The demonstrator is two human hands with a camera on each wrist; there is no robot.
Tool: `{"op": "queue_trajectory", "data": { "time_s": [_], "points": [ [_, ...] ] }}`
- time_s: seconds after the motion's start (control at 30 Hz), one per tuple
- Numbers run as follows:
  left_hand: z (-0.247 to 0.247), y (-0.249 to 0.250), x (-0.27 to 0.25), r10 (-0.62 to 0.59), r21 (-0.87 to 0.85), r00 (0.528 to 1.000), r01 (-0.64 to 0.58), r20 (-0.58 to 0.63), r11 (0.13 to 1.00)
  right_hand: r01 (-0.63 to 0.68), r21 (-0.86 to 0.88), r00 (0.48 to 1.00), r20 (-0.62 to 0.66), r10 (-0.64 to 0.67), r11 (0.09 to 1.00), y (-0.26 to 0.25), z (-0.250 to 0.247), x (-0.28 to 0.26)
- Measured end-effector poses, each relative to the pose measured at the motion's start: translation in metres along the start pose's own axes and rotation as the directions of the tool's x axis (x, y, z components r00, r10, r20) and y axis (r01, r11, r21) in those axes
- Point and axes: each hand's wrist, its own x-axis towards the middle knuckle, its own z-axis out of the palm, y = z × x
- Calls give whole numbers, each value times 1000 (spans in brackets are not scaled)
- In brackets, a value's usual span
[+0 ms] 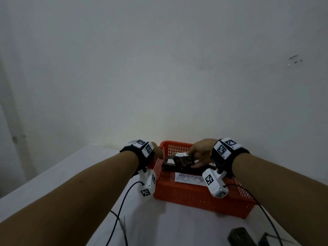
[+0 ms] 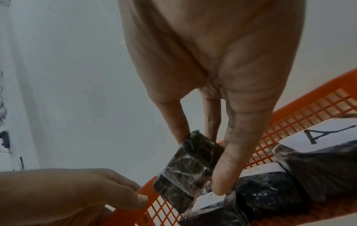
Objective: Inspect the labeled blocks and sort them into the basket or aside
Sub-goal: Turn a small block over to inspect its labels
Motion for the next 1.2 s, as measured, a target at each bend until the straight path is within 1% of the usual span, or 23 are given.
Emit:
{"op": "queue_trajectory", "data": {
  "time_s": [0.03, 0.07, 0.1, 0.17, 0.27, 0.3, 0.4, 0.47, 0.53, 0.6, 0.7, 0.77, 0.8, 0.87, 0.9, 0.97, 1.03, 1.1, 1.17, 1.2],
  "points": [
    [1, 0, 2, -6, -56, 1000, 7, 22, 998, -15, -49, 1000, -4, 15, 999, 0, 0, 4],
    [1, -1, 4, -32, -66, 999, 35, 44, 997, -24, -101, 1000, -5, 24, 995, -1, 0, 8],
    [0, -2, 10, -33, -67, 998, 37, 50, 997, -31, -147, 999, 5, 32, 989, -1, 0, 13],
    [-2, 2, 12, -7, -37, 999, 9, 47, 999, -38, -210, 998, 33, 46, 977, -5, 0, 22],
    [-2, 2, 21, 9, 8, 996, -10, 88, 1000, -28, -324, 999, 18, 36, 946, -10, 2, 34],
    [-1, 1, 26, 5, 6, 995, -5, 102, 1000, -18, -350, 999, 19, 26, 937, -10, 4, 37],
    [0, 1, 32, 16, 16, 993, -18, 121, 1000, 12, -343, 998, 63, 10, 939, 0, 11, 50],
    [0, 1, 36, 21, 35, 990, -26, 141, 999, 74, -387, 996, 82, -46, 919, 8, 14, 58],
    [1, 2, 36, 29, 66, 989, -39, 144, 997, 167, -456, 985, 111, -130, 874, 13, 17, 63],
    [1, 1, 38, 35, 65, 988, -45, 149, 997, 228, -539, 974, 132, -186, 811, 16, 20, 62],
    [1, 2, 39, 49, 63, 988, -59, 149, 996, 309, -717, 945, 160, -284, 625, 19, 26, 55],
    [1, 2, 40, 55, 54, 987, -64, 151, 997, 332, -776, 930, 173, -325, 537, 20, 31, 54],
    [1, 1, 40, 60, 53, 987, -68, 152, 996, 330, -783, 932, 183, -312, 527, 21, 33, 55],
    [1, 0, 42, 63, 56, 987, -72, 150, 996, 307, -778, 945, 183, -270, 549, 20, 35, 54],
    [1, -1, 43, 59, 60, 987, -69, 148, 996, 301, -782, 949, 189, -253, 545, 20, 36, 54],
    [1, -1, 44, 59, 50, 986, -67, 157, 996, 314, -807, 943, 205, -262, 500, 20, 39, 51],
    [2, 0, 44, 57, 41, 984, -65, 166, 997, 350, -824, 922, 218, -320, 446, 19, 41, 48],
    [2, -1, 47, 60, 48, 982, -69, 180, 996, 405, -803, 887, 228, -402, 438, 20, 42, 46],
    [2, -3, 50, 53, 57, 980, -65, 190, 996, 446, -808, 845, 239, -479, 383, 20, 43, 45],
    [2, -3, 52, 48, 60, 980, -61, 193, 996, 455, -816, 832, 246, -497, 357, 20, 44, 45]
  ]
}}
